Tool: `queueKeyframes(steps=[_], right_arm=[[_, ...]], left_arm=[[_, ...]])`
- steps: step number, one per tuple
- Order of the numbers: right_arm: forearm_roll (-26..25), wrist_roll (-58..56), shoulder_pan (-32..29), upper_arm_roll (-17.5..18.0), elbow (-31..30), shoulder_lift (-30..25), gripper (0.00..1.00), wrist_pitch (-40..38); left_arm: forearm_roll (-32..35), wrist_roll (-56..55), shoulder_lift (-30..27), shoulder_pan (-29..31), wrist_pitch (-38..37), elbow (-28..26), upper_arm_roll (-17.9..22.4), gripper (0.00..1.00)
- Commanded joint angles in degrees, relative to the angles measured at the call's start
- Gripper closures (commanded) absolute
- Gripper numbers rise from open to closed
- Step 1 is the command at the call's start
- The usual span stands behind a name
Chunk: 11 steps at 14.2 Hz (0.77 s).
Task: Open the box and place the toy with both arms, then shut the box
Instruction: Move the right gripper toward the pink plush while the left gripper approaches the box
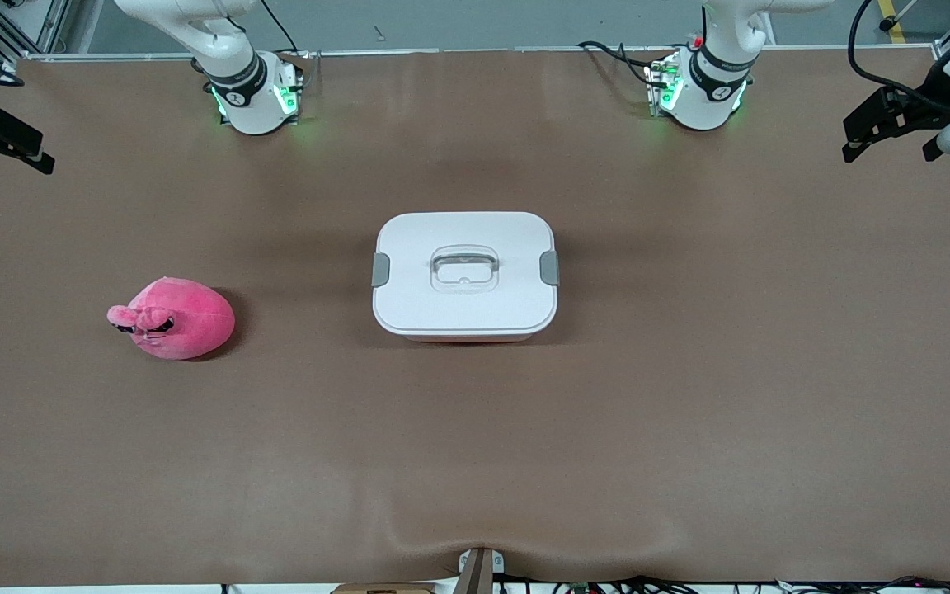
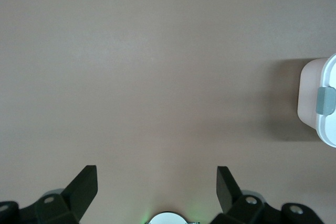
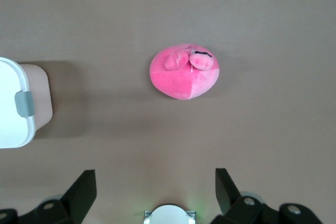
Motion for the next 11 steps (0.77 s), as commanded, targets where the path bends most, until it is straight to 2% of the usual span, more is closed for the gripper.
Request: queueKeyframes(steps=[1,4,6,11], right_arm=[[0.76,0.81,-0.44,0.11,-0.08,-1.12,0.0,-1.21],[0.76,0.81,-0.52,0.11,-0.08,-1.3,0.0,-1.92],[0.76,0.72,-0.52,0.11,-0.08,-1.56,0.0,-1.92],[0.76,0.54,-0.26,0.11,-0.17,-1.57,0.0,-2.1]], left_arm=[[0.75,-0.38,-0.21,0.16,0.49,0.12,-0.1,0.0],[0.58,-0.47,0.41,0.16,0.49,1.61,-0.1,0.0],[0.75,-0.29,2.69,0.16,0.4,4.68,-0.1,0.0],[0.22,-1.7,2.78,-0.01,-1.17,4.43,-0.27,0.0]])
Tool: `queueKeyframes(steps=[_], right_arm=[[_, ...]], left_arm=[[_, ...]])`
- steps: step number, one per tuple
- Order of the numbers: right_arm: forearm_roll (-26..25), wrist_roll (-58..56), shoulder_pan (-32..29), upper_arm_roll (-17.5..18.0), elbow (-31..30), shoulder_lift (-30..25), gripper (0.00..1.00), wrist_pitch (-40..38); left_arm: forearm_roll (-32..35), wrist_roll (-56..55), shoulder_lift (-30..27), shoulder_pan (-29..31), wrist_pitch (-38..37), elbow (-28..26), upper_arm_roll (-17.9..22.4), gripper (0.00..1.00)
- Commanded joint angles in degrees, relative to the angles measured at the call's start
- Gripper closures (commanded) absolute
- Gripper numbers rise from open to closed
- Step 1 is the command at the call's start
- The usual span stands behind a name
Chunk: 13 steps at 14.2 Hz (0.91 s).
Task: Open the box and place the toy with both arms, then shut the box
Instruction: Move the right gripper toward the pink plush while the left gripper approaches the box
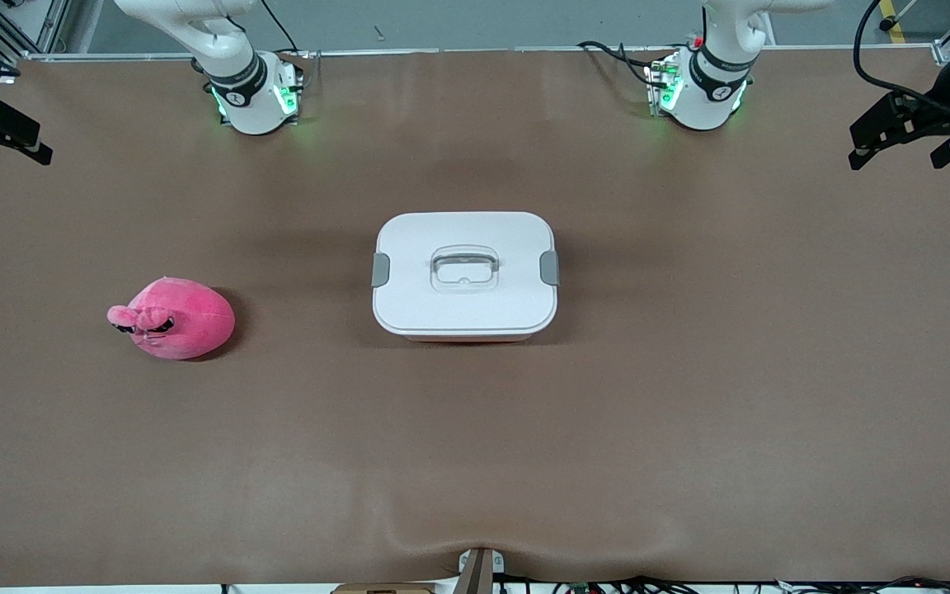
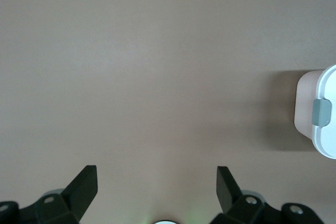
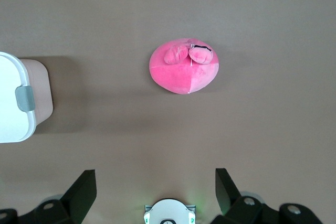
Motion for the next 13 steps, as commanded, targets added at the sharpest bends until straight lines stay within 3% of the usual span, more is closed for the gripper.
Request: queueKeyframes(steps=[1,5,13], right_arm=[[0.76,0.62,-0.06,0.28,-0.52,-0.9,0.0,-0.64],[0.76,0.19,0.82,0.45,-3.59,-0.46,0.0,1.29],[0.32,-3.59,3.55,0.45,-13.33,-0.02,0.0,13.58]], left_arm=[[0.05,-1.27,0.88,-0.01,-1.94,1.61,-0.35,0.0],[-0.22,-4.07,2.02,-1.67,-0.28,1.61,-1.58,0.0],[-1.36,-26.99,7.2,-1.76,5.34,0.82,-10.89,0.0]])
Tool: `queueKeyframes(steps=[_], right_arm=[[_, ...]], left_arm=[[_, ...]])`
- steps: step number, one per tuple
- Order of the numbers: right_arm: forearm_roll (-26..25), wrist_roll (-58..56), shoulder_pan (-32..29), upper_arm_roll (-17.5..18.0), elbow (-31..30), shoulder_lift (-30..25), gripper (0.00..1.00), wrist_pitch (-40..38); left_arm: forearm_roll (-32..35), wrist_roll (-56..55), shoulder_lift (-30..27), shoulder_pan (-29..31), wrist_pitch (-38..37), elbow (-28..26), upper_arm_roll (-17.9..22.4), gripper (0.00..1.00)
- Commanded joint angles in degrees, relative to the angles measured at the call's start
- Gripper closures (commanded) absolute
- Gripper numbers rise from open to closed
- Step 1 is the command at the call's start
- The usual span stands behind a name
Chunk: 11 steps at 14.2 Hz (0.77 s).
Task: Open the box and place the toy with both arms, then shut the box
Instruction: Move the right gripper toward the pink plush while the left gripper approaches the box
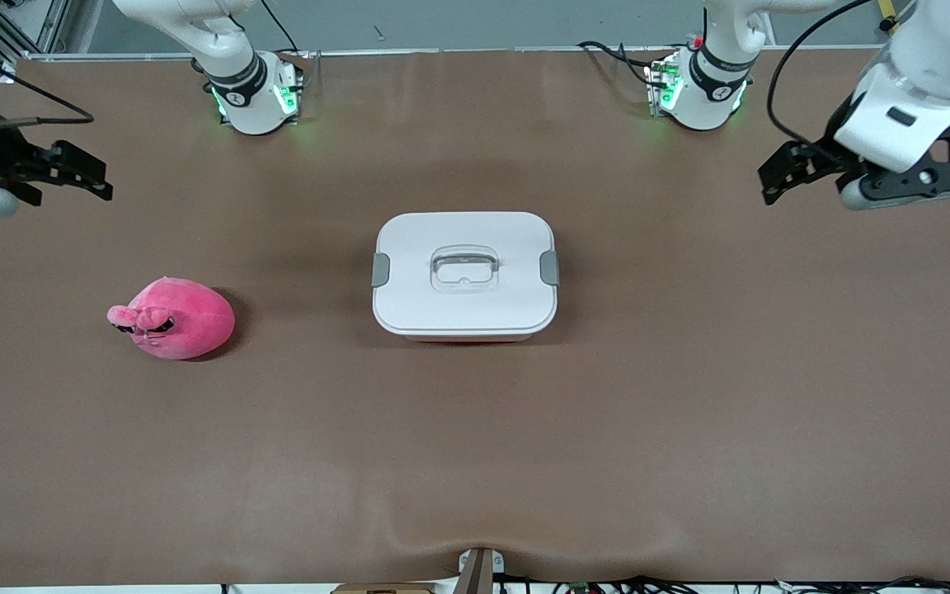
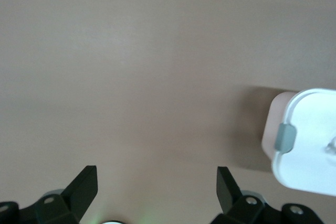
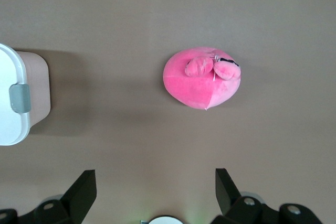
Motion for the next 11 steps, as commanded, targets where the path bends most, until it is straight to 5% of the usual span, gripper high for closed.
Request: queueKeyframes(steps=[1,7,11], right_arm=[[0.28,-1.5,0.23,-0.31,-5.85,-1.05,0.0,4.85],[-0.33,-1.94,-0.21,-0.48,-14.91,0.53,0.0,16.35],[-2.88,-1.94,-1.26,-0.57,-15.01,8.42,0.0,26.63]], left_arm=[[-0.5,-9.65,1.84,0.17,1.53,0.83,-3.91,0.0],[-0.5,-33.13,6.14,0.08,5.4,0.65,-13.4,0.0],[0.72,-53.93,10.62,-2.63,11.8,0.65,-17.63,0.0]])
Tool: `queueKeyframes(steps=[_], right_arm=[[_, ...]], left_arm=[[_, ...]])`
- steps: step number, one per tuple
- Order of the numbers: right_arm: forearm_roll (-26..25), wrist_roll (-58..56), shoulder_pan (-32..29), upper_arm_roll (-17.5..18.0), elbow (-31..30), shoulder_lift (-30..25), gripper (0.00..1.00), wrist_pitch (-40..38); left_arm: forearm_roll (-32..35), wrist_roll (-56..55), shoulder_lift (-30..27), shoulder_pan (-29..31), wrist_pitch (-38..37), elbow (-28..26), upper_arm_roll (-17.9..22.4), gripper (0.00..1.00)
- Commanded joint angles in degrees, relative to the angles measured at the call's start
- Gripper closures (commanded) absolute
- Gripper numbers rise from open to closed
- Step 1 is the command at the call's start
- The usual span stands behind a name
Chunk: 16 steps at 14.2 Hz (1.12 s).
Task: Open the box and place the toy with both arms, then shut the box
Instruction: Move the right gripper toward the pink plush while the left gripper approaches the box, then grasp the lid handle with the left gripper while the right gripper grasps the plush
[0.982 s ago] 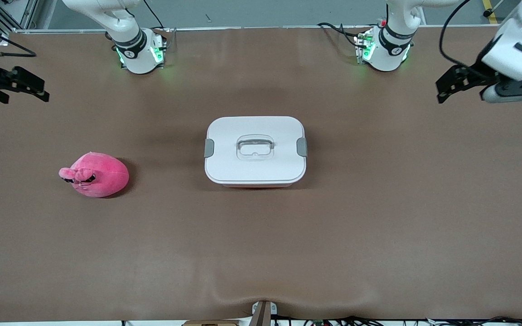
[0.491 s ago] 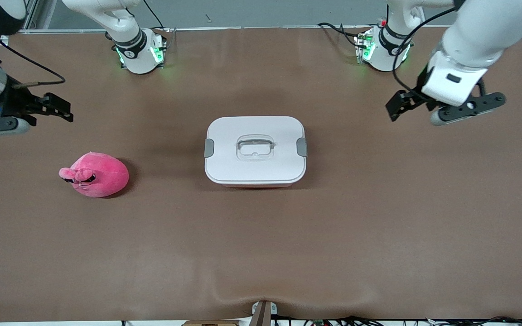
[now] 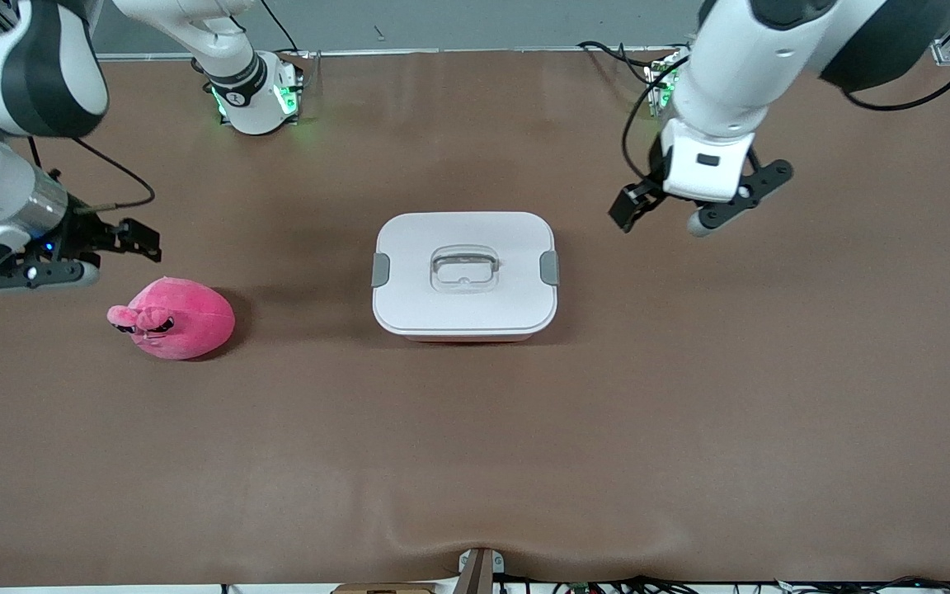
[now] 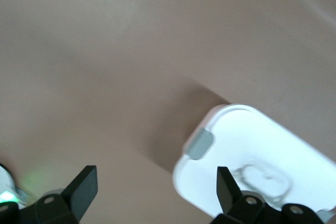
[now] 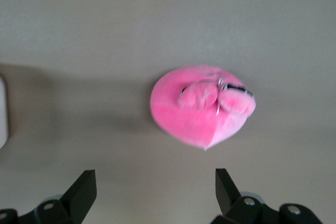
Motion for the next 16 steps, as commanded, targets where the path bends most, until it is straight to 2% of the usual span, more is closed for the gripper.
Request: queueKeyframes(steps=[1,4,6,7,9,10,12,16], right_arm=[[-1.11,-0.75,-1.63,0.05,0.73,5.68,0.0,6.48],[-1.02,-3.64,-2.95,0.13,0.74,8.15,0.0,9.67],[-1.02,-3.74,-3.21,0.13,0.56,9.39,0.02,11.86],[-1.02,-3.74,-3.48,0.13,0.65,10.26,0.12,12.39],[-1.02,-3.74,-3.39,0.13,0.65,11.94,0.18,12.92],[-1.02,-3.74,-3.48,0.13,0.56,12.29,0.24,12.92],[-1.02,-3.82,-4.35,0.13,-0.05,12.82,0.27,12.83],[-0.94,-6.53,-5.15,0.13,-0.32,12.91,0.5,12.92]], left_arm=[[1.93,-15.36,4.01,-3.94,4.83,0.85,-1.3,0.0],[6.5,-32.25,8.4,-8.95,9.32,1.29,-1.3,0.0],[8.44,-38.16,11.12,-11.5,11.08,1.64,-1.3,0.0],[9.06,-40.19,12.53,-13.17,12.05,1.73,-1.3,0.03],[11.68,-48.16,14.73,-15.82,13.37,1.73,-1.03,0.0],[13.18,-52.21,15.61,-16.61,14.42,1.73,-1.12,0.0],[14.42,-59.42,17.72,-18.98,16.71,1.99,-0.95,0.0],[18.89,-71.82,22.2,-21.62,17.25,5.24,-0.86,0.0]])
